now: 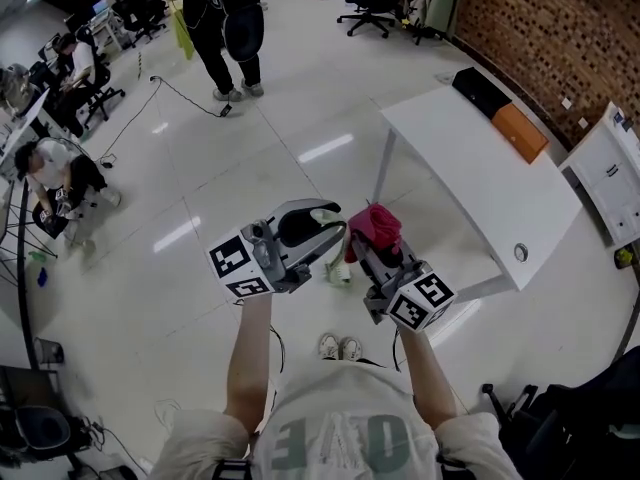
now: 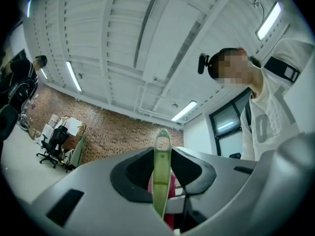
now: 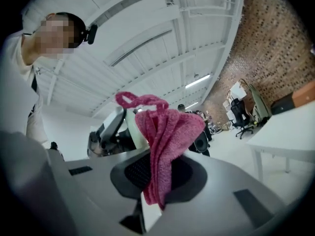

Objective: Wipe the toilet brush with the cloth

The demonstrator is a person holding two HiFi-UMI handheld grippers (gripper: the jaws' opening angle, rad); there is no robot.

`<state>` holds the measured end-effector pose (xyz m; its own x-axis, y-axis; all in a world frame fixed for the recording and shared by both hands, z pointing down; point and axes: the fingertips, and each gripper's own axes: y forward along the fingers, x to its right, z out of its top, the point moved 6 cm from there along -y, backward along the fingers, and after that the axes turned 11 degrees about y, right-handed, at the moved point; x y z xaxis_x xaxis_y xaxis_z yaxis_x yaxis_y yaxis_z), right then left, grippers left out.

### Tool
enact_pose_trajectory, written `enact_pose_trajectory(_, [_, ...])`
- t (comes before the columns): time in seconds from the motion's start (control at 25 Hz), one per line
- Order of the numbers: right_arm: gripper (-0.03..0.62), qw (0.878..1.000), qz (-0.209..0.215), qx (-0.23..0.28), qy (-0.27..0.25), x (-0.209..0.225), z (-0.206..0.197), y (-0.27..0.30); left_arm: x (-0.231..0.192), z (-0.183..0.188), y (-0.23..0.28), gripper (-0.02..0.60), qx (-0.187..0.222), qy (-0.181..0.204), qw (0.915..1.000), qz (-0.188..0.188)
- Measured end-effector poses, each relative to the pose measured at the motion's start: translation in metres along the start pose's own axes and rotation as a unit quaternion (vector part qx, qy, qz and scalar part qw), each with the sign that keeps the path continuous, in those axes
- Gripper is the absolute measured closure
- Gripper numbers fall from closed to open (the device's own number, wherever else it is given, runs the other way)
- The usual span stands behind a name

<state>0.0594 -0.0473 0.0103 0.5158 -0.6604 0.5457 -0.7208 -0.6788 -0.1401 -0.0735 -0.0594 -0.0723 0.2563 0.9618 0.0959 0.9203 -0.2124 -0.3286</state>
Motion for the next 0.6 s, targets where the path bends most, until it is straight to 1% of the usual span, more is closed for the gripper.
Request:
enact_pose_trajectory(0.12, [0.563, 0.999, -0.006, 0.014, 0.044, 0.009, -0.017, 0.002, -0.001, 0.023, 0.003, 0.468, 0.031, -0.009, 0.9995, -0.004])
enact_pose_trajectory(0.2, [0.563, 0.997, -0.008, 0.019, 0.071, 0.014, -0.028, 0.004, -0.002, 0.035, 0.006, 0.468, 0.039, -0.005, 0.9992, -0.002])
enact_pose_trajectory(0.36, [0.563, 0.996, -0.012, 0.003, 0.092, 0.016, -0.05, 0.008, -0.003, 0.056, 0.008, 0.468, 0.055, 0.009, 0.9983, 0.018])
enact_pose_trajectory(0.44, [0.563, 0.996, -0.015, -0.007, 0.091, 0.016, -0.057, 0.01, -0.007, 0.064, 0.007, 0.468, 0.056, 0.018, 0.9976, 0.037])
enact_pose_trajectory(0.48, [0.563, 0.996, -0.022, -0.008, 0.083, 0.015, -0.057, 0.009, -0.01, 0.066, 0.006, 0.468, 0.051, 0.022, 0.9971, 0.052])
enact_pose_trajectory(0.52, [0.563, 0.997, -0.031, -0.003, 0.07, 0.014, -0.054, 0.007, -0.014, 0.066, 0.005, 0.468, 0.044, 0.025, 0.9962, 0.071])
enact_pose_trajectory(0.6, [0.563, 0.999, -0.044, 0.017, 0.027, 0.003, -0.041, 0.001, -0.024, 0.06, 0.003, 0.468, 0.027, 0.034, 0.9933, 0.107])
